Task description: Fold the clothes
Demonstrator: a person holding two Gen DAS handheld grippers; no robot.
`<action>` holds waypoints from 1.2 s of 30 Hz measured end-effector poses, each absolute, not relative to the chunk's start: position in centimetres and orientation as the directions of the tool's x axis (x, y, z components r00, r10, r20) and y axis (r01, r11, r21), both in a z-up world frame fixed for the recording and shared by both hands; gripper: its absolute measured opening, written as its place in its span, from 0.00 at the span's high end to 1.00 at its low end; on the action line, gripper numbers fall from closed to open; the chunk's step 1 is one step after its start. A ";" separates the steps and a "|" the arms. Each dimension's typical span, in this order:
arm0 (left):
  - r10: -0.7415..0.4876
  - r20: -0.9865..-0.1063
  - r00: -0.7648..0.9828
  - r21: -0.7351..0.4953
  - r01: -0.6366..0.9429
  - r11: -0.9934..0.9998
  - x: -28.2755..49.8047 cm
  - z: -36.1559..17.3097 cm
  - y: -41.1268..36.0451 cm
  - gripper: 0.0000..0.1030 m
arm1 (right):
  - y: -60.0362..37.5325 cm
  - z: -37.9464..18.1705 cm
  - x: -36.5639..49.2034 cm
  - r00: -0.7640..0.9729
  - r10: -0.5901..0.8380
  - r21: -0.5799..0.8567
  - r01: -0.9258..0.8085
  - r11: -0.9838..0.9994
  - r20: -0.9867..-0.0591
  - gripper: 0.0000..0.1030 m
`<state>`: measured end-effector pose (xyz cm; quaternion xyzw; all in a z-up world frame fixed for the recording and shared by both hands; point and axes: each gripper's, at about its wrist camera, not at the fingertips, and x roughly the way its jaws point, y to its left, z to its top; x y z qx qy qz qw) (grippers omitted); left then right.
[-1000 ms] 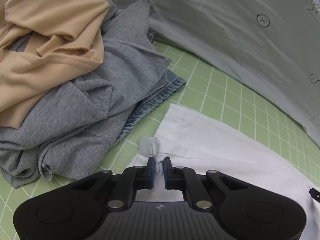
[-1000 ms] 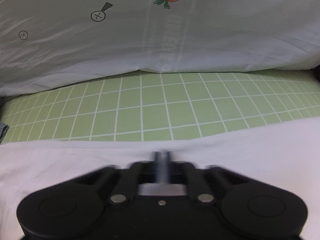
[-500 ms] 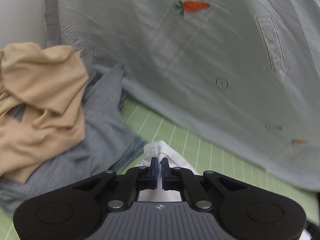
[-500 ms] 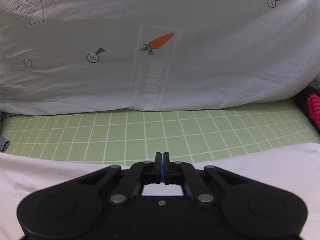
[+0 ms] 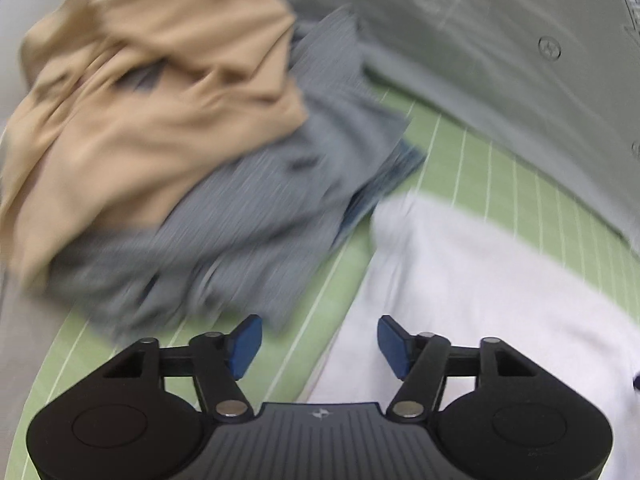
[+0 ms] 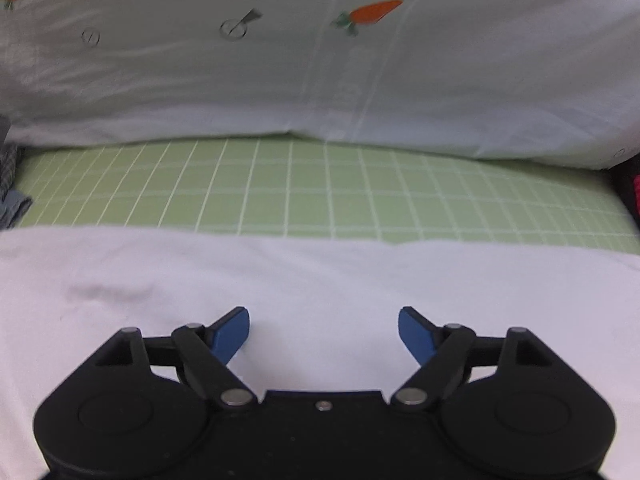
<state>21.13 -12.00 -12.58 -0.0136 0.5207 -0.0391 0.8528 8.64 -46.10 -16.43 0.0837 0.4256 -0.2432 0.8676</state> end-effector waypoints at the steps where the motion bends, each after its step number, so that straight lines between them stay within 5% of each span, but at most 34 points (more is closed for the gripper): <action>1: -0.084 -0.895 0.438 -0.071 0.046 0.996 20.4 -12.9 -11.4 0.34 | -45.8 -16.5 8.6 0.520 -0.341 -0.056 0.488 0.871 -0.783 0.20; 16: -0.139 -0.911 0.389 -0.155 -0.010 0.988 13.5 -15.2 -9.0 0.36 | -43.9 -15.5 4.4 0.495 -0.276 -0.010 0.474 0.880 -0.824 0.17; 18: -0.149 -0.902 0.405 -0.191 -0.064 0.980 13.2 -15.2 -8.5 0.69 | -44.0 -15.0 3.5 0.497 -0.278 -0.003 0.484 0.875 -0.822 0.17; 21: -0.207 -0.885 0.418 -0.273 -0.102 0.957 13.1 -15.0 -8.0 0.81 | -44.7 -14.1 1.9 0.502 -0.294 0.001 0.507 0.862 -0.813 0.17; 27: -0.279 -0.805 0.524 -0.318 0.017 0.948 11.7 -10.5 -10.6 0.86 | -46.8 -11.8 -1.8 0.512 -0.345 0.006 0.566 0.825 -0.787 0.17; 36: -0.410 -0.750 0.519 -0.275 0.320 0.907 6.6 -6.5 -24.8 0.87 | -53.6 -11.4 -9.3 0.499 -0.377 0.081 0.678 0.730 -0.780 0.17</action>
